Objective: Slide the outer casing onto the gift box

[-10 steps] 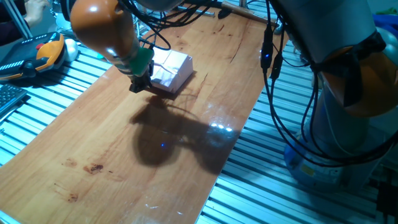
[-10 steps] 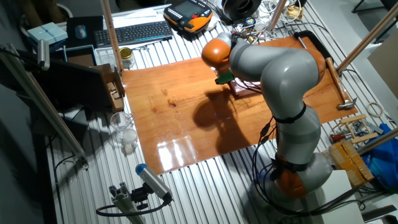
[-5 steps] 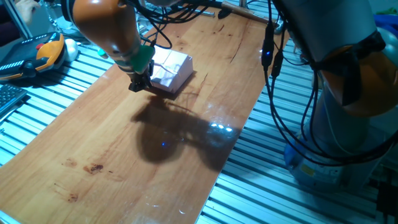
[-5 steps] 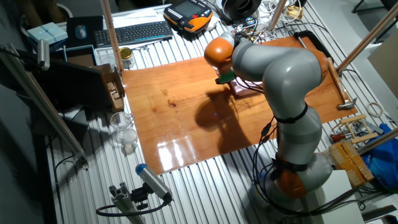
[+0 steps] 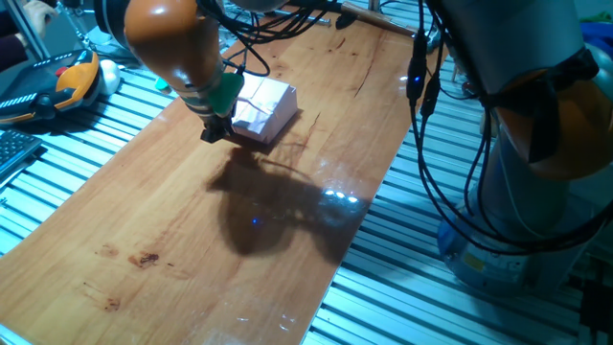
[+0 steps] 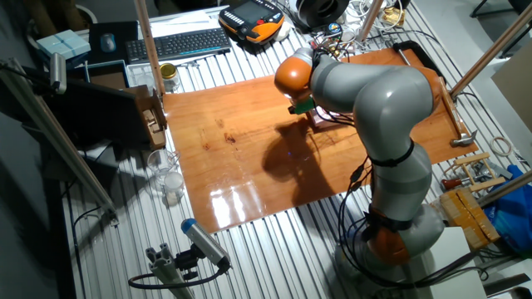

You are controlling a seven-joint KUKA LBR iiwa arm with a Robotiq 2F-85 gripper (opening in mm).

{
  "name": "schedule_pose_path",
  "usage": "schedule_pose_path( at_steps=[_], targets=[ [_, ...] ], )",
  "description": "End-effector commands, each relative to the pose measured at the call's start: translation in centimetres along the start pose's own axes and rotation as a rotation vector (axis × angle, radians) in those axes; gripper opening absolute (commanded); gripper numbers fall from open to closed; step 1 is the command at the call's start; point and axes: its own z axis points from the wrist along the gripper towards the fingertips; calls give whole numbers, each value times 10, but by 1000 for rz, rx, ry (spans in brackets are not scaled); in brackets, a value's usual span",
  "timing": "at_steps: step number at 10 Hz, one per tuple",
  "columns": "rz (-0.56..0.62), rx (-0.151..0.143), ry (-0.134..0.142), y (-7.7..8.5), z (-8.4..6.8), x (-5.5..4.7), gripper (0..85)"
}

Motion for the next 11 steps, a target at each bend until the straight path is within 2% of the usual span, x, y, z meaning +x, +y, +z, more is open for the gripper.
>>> schedule_pose_path(
  at_steps=[1,6,11],
  targets=[
    [-6,2,0,0,0,0,0],
    [-35,13,17,-6,3,0,0],
    [-40,25,15,-15,-1,3,0]
  ],
)
